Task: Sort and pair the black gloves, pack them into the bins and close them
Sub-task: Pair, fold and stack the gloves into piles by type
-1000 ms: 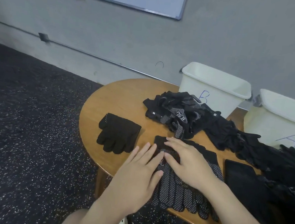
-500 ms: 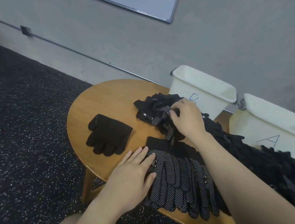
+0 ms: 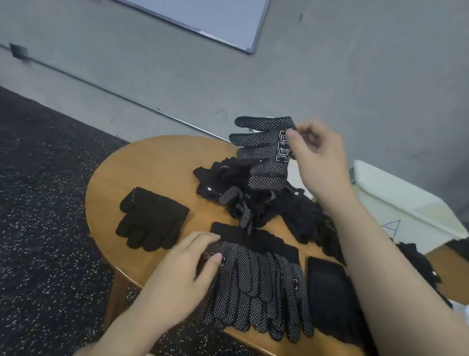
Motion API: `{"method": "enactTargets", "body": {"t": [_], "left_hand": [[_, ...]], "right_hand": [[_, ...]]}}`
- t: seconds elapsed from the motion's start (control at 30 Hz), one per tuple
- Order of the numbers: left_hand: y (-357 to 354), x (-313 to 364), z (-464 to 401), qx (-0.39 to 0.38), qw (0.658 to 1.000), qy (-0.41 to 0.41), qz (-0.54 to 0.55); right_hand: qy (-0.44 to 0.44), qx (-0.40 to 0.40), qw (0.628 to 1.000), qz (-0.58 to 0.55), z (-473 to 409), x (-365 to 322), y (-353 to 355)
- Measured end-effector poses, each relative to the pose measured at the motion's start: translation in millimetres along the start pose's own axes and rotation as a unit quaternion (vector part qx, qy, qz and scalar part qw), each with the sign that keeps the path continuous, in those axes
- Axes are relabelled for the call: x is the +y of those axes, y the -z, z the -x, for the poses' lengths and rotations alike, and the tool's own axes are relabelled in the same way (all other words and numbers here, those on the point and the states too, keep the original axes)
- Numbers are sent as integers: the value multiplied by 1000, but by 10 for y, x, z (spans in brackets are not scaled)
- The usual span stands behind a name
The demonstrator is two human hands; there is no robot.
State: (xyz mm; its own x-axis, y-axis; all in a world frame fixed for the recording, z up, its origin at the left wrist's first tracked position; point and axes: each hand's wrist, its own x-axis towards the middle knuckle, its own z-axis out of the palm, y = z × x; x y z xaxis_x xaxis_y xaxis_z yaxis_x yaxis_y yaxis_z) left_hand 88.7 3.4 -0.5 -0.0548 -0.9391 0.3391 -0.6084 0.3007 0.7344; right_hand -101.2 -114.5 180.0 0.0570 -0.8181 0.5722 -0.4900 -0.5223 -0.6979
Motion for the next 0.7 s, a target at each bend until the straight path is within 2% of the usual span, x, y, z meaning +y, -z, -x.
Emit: {"method": "enactTargets", "body": {"t": [0.13,0.2,0.37,0.53,0.7], "left_hand": [[77,143,77,103,993,-33,42],[74,229,122,120,990,-42,64],[-108,282,184,85,994,-37,58],[-127,221,44,35,977,70,197],[-103,184,-27,15,993,20,116]], "right_hand": [[-37,16,997,-67,526,-44,76],[-67,13,994,-82,840,44,38],[-117,-34,990,-74,1447,372,-108],[-112,-109,983,-95,1542,546,-179],[-115,-193,971,-87,1657,651,-225]]}}
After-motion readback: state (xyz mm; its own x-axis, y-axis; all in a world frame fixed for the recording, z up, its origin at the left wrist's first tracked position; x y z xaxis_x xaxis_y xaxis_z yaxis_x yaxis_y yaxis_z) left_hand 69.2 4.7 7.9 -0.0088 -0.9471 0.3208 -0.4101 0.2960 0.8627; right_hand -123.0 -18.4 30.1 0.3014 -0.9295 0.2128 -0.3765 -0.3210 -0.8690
